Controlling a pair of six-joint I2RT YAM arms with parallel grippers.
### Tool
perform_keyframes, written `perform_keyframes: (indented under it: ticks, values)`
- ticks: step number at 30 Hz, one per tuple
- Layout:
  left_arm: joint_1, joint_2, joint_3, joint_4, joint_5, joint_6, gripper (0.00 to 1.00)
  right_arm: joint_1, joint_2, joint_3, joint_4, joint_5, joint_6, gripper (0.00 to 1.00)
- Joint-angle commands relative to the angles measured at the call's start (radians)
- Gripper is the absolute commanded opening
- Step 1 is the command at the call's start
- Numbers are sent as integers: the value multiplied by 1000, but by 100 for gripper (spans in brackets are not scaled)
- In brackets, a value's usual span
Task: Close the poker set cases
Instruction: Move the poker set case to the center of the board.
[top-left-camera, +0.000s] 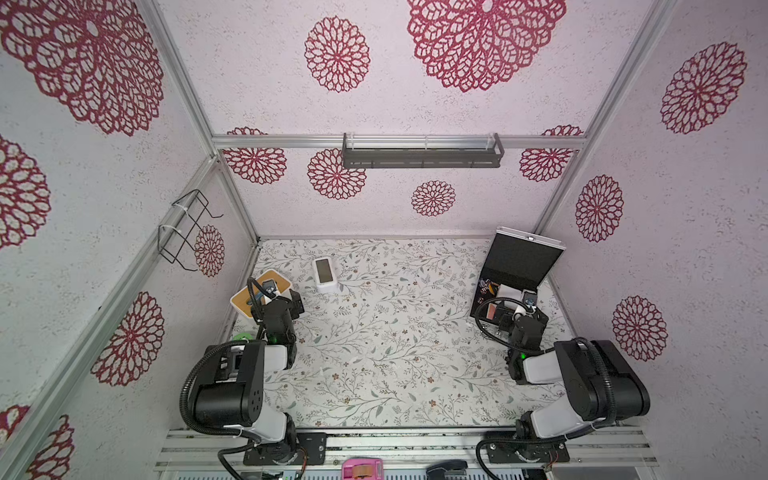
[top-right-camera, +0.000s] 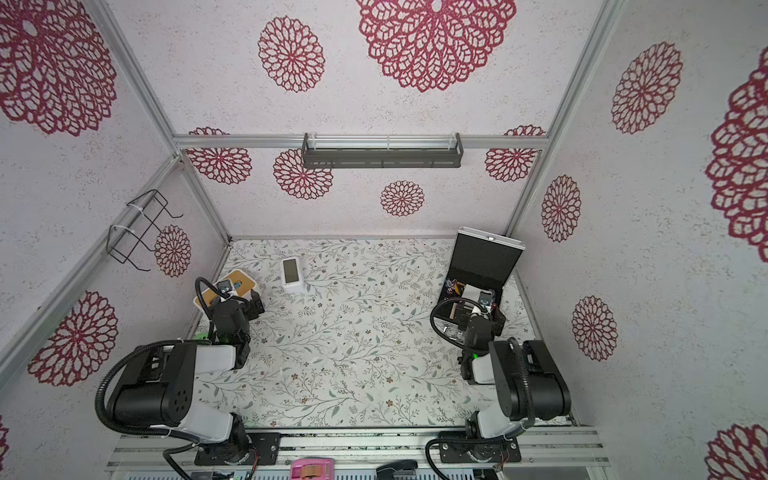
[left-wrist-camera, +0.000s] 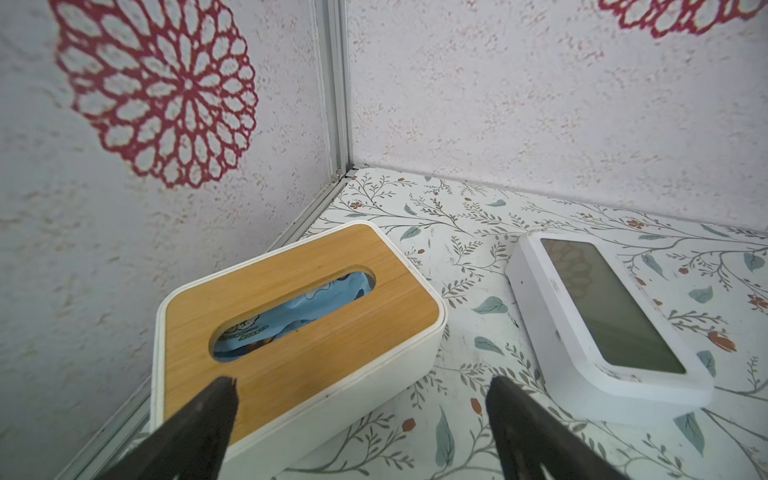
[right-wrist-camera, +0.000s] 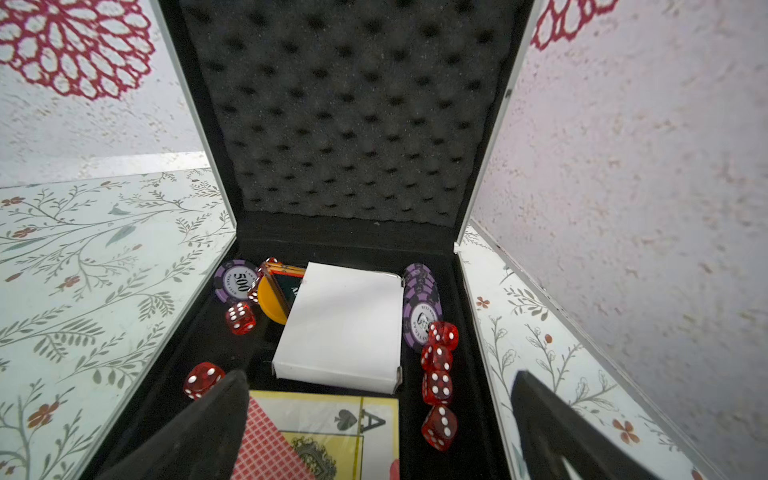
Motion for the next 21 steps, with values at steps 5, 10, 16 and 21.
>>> perform_keyframes:
  ticks: [5,10,16,21]
  values:
    - [27,-4,16,-17,37,-18,97,-3,-5,-2,35,11,15,99]
    - [27,-2,16,-15,37,-18,97,-3,-5,-3,35,12,15,99]
    - [27,-3,17,-16,37,-18,97,-3,-5,-2,35,12,16,99]
    - [27,-3,17,-15,37,-17,97,-3,-6,-4,37,11,15,99]
